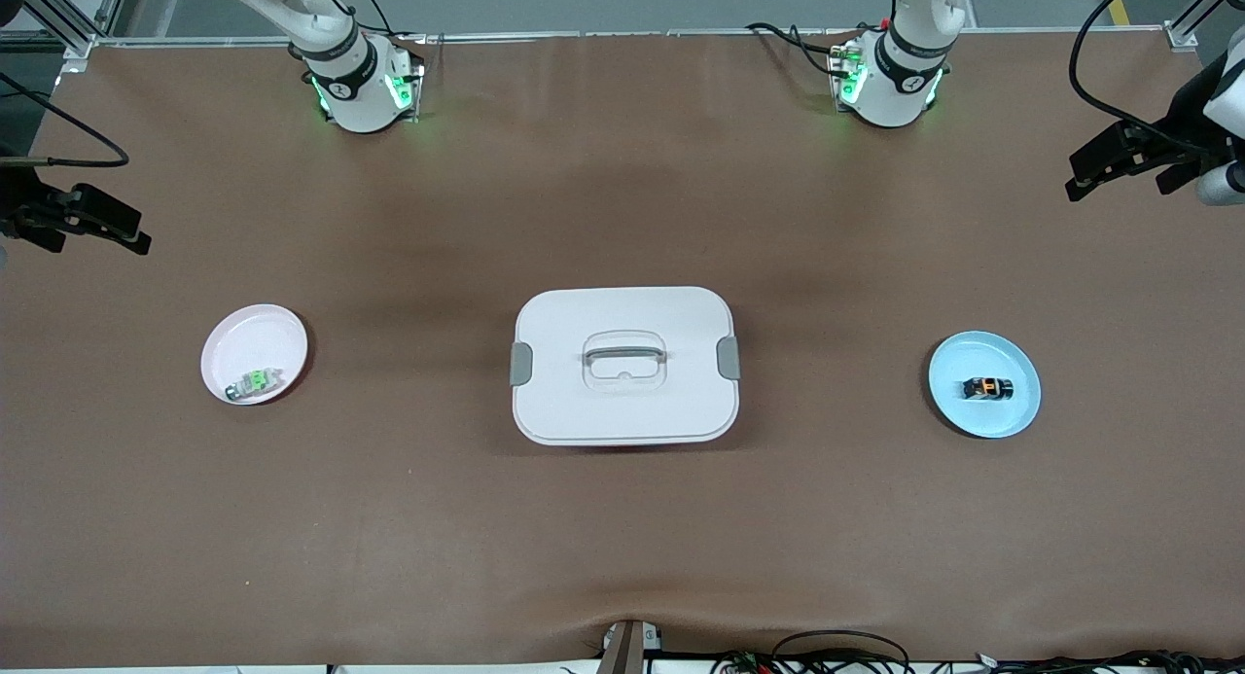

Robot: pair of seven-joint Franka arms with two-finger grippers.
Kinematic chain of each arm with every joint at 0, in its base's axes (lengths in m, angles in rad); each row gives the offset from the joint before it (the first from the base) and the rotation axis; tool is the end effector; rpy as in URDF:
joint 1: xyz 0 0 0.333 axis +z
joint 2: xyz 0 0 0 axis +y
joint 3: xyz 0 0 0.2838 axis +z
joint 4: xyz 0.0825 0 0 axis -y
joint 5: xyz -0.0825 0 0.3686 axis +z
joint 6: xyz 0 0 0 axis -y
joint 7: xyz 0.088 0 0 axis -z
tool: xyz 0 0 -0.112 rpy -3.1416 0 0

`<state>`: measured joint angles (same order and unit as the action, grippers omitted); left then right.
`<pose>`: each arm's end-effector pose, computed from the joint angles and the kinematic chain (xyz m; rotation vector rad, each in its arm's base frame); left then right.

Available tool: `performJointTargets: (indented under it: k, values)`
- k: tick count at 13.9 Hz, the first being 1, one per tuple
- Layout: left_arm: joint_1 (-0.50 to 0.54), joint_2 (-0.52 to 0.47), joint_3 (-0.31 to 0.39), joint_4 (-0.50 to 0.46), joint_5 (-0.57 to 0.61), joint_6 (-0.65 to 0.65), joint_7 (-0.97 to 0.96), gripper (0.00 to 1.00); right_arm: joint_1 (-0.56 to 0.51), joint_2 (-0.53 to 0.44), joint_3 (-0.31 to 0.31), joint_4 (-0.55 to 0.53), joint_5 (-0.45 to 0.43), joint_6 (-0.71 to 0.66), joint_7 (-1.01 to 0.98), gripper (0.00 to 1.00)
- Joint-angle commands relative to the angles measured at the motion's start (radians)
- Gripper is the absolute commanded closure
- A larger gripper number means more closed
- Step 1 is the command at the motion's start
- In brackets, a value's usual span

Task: Transfer orange switch to right arm and place
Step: 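Move the left gripper over the black-orange switch on the blue plate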

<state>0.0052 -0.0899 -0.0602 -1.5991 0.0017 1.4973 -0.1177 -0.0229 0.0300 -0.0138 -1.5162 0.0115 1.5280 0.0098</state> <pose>0.5054 -0.0290 0.6150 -3.1319 -0.0988 0.0179 0.5431 -0.0185 0.5922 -3.1293 0.0722 0.0282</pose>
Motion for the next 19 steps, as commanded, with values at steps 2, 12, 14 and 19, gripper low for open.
performJointTargets:
  k: [2,12,14,19]
  values:
    - [0.006,0.007,0.002,0.018,0.001,-0.008,0.015,0.00,0.000,-0.001,0.003,0.005,-0.008,0.003,0.004,0.00]
    - [0.056,0.219,0.000,0.036,0.041,0.168,0.157,0.00,0.005,-0.001,0.005,0.005,-0.010,0.004,0.004,0.00]
    - [0.059,0.234,0.002,-0.019,0.043,0.242,0.162,0.00,0.006,-0.001,0.005,0.004,-0.007,0.004,0.004,0.00]
    - [0.082,0.254,0.002,-0.255,0.044,0.567,0.168,0.00,0.003,0.002,0.005,0.004,-0.002,0.006,0.004,0.00]
